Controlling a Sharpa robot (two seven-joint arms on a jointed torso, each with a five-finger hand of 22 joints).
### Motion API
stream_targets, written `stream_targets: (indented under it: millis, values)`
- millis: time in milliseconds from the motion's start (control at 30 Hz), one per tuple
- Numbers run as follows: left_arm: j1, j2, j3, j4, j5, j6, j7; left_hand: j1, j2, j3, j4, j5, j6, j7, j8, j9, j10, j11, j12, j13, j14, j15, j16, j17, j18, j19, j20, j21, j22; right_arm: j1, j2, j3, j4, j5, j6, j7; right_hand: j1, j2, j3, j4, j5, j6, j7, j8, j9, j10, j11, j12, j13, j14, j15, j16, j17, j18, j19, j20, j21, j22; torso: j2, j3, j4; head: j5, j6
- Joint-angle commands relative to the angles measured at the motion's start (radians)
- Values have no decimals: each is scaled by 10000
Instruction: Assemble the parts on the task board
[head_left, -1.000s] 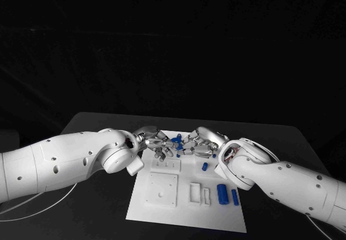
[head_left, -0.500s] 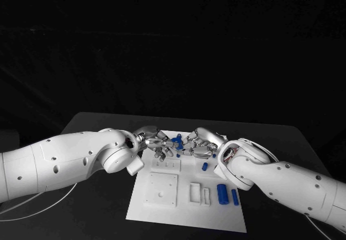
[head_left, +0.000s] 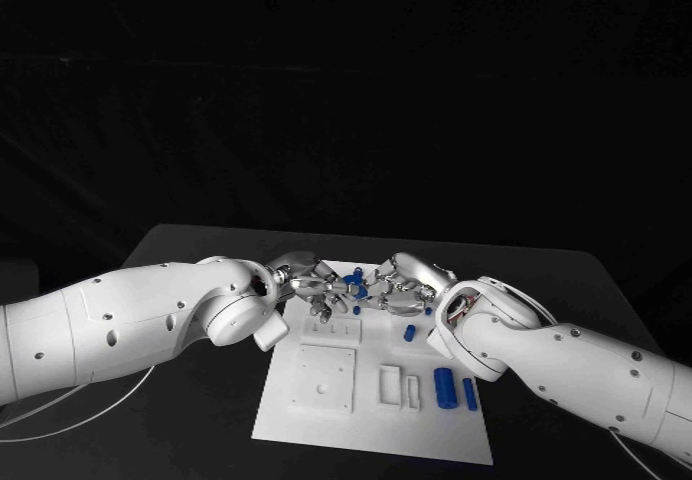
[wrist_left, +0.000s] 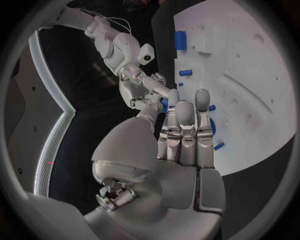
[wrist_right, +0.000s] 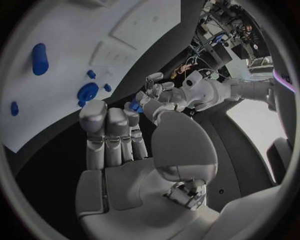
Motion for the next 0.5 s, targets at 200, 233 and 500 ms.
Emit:
stream_targets:
  millis: [200,233,500]
  values:
    - [3,15,0,25,259,78,-176,-1077,-465,-1688,1442,-1911,493,-462,40,-1048,212,11,-20,31,110,3,-30,-47,15,218,105,-351,98,0,-9,10,-5,-485,236,279,-17,262,-45,-96,-60,311,-139,64,40,37,-79,-59,48,-8,-108,13,74,-176,273,-113,103,1014,4,-3,1,-17,-27]
    - [3,17,0,25,269,83,-188,-1117,-427,-1885,1565,-1990,499,-449,48,-1157,197,17,-16,36,115,10,-33,-48,19,247,114,-412,114,0,-9,10,-4,-508,288,293,-17,262,-45,-96,-60,311,-139,64,40,37,-79,-59,48,-8,-108,13,74,-176,273,-113,103,1014,3,-2,0,-20,-29]
    - [3,26,0,19,286,183,-382,-1165,-356,-2431,1777,-2079,473,-400,48,-1409,121,61,-21,35,111,25,-41,-45,23,363,126,-655,176,0,-9,9,11,-622,578,379,-19,282,-56,-109,-60,315,-141,64,40,31,-77,-63,80,-15,-105,-14,84,-175,254,-108,91,1010,1,-3,0,-25,-49]
